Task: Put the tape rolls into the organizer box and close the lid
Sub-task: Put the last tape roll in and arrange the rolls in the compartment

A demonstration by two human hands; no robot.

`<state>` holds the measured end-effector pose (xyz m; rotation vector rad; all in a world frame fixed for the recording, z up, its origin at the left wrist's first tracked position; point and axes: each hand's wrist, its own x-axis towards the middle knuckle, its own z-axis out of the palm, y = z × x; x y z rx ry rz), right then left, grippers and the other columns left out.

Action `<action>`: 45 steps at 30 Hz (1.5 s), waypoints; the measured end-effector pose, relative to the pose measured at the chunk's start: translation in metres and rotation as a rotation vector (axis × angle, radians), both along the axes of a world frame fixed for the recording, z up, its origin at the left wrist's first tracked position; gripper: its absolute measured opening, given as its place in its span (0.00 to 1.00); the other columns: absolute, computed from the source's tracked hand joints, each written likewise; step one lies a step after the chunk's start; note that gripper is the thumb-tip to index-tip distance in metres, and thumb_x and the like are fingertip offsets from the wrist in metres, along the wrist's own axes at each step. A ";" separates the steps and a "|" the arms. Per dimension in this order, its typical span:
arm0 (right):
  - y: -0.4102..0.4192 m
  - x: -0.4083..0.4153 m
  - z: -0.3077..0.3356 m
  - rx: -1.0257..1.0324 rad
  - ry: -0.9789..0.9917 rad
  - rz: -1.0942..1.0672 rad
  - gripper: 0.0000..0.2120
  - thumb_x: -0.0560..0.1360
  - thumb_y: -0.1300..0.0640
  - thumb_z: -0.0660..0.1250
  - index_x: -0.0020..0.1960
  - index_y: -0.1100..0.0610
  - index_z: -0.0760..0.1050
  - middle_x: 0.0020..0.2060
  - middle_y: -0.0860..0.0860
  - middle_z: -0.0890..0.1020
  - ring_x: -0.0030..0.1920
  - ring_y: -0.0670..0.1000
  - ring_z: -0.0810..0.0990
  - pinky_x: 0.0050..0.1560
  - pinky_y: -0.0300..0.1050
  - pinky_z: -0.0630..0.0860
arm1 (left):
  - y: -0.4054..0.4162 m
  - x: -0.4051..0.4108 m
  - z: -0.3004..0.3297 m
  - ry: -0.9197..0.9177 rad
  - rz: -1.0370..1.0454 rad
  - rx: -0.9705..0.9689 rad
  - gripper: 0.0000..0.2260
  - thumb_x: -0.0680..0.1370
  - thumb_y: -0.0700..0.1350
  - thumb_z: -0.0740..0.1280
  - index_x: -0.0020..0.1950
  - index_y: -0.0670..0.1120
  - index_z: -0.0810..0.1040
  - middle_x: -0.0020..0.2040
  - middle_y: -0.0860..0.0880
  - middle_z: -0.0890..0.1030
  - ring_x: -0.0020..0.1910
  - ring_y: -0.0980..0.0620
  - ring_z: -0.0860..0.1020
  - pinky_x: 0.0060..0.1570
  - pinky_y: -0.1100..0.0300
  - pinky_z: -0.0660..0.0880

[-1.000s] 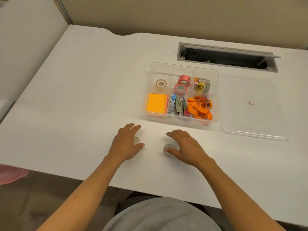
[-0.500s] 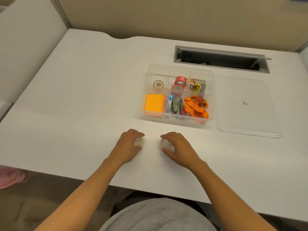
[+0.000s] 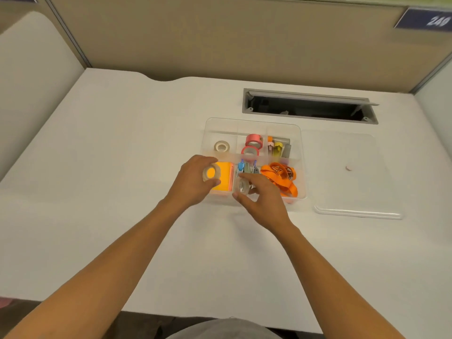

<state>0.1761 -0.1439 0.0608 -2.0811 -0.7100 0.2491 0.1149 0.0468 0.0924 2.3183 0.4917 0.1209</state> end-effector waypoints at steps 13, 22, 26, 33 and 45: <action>0.026 0.048 0.002 0.014 0.032 -0.076 0.21 0.73 0.49 0.71 0.64 0.49 0.74 0.62 0.47 0.78 0.58 0.47 0.76 0.56 0.51 0.78 | 0.033 0.168 -0.022 0.083 0.135 0.184 0.23 0.72 0.50 0.73 0.63 0.42 0.75 0.61 0.42 0.78 0.57 0.42 0.77 0.49 0.57 0.71; 0.032 0.054 -0.003 0.007 0.051 -0.082 0.21 0.73 0.44 0.70 0.64 0.45 0.73 0.62 0.43 0.78 0.60 0.44 0.75 0.57 0.49 0.78 | 0.032 0.190 -0.053 0.173 0.207 0.209 0.19 0.72 0.54 0.72 0.54 0.40 0.78 0.54 0.41 0.82 0.51 0.41 0.80 0.42 0.57 0.69; 0.035 0.056 -0.007 -0.013 0.046 -0.070 0.21 0.73 0.44 0.70 0.64 0.45 0.73 0.62 0.42 0.77 0.60 0.38 0.71 0.57 0.33 0.70 | 0.029 0.194 -0.052 0.179 0.225 0.226 0.19 0.73 0.54 0.72 0.54 0.40 0.79 0.53 0.40 0.82 0.50 0.40 0.80 0.41 0.57 0.69; 0.036 0.056 -0.008 -0.037 0.056 -0.055 0.21 0.73 0.45 0.71 0.64 0.47 0.74 0.62 0.44 0.77 0.58 0.37 0.70 0.54 0.24 0.64 | 0.023 0.195 -0.056 0.226 0.201 0.241 0.17 0.73 0.52 0.71 0.54 0.41 0.77 0.54 0.40 0.81 0.51 0.41 0.79 0.41 0.56 0.68; 0.044 0.074 -0.003 -0.006 0.114 -0.050 0.20 0.72 0.45 0.71 0.61 0.43 0.70 0.57 0.42 0.78 0.53 0.42 0.77 0.49 0.31 0.71 | 0.034 0.178 -0.030 0.113 0.232 0.295 0.14 0.76 0.50 0.69 0.52 0.39 0.81 0.50 0.40 0.83 0.44 0.42 0.80 0.38 0.58 0.67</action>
